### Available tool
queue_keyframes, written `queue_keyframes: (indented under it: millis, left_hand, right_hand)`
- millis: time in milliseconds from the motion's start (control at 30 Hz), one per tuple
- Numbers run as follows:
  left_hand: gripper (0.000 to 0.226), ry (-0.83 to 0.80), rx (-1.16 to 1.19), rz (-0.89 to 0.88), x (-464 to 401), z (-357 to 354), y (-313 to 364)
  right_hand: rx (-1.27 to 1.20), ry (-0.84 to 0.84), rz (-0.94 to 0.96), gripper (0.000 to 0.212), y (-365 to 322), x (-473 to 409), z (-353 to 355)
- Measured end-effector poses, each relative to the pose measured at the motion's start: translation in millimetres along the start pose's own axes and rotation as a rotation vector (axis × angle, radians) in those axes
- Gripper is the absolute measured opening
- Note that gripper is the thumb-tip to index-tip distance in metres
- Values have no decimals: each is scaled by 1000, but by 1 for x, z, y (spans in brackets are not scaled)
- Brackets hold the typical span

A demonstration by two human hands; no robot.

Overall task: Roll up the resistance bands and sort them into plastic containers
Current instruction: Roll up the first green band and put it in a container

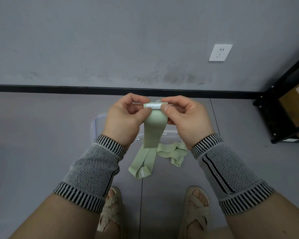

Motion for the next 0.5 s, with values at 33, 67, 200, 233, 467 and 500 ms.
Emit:
queue_keyframes:
  millis: [33, 67, 200, 233, 467, 500]
  left_hand:
    - [18, -3, 6, 4, 0, -1, 0]
    - [19, -7, 13, 9, 0, -1, 0]
    - [20, -28, 45, 39, 0, -4, -1]
    - [19, -28, 53, 47, 0, -4, 0]
    - [9, -16, 59, 77, -1, -4, 0]
    - [11, -12, 40, 67, -1, -3, 0]
  right_hand:
    - [2, 10, 12, 9, 1, 0, 0]
    - [-3, 18, 21, 10, 1, 0, 1]
    - [-26, 35, 38, 15, 1, 0, 2]
    - [-30, 37, 44, 17, 0, 0, 3]
    - [-35, 14, 82, 21, 2, 0, 1]
    - [-31, 12, 86, 21, 2, 0, 0]
Point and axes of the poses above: each hand's wrist, its own x-axis away from the middle knuckle, its own z-axis out of the back of the hand, y = z × x, the point moved 1 cm from there along -x, towards the middle knuckle, and after that the axes turned 10 degrees about -y, right-handed, at the moved point
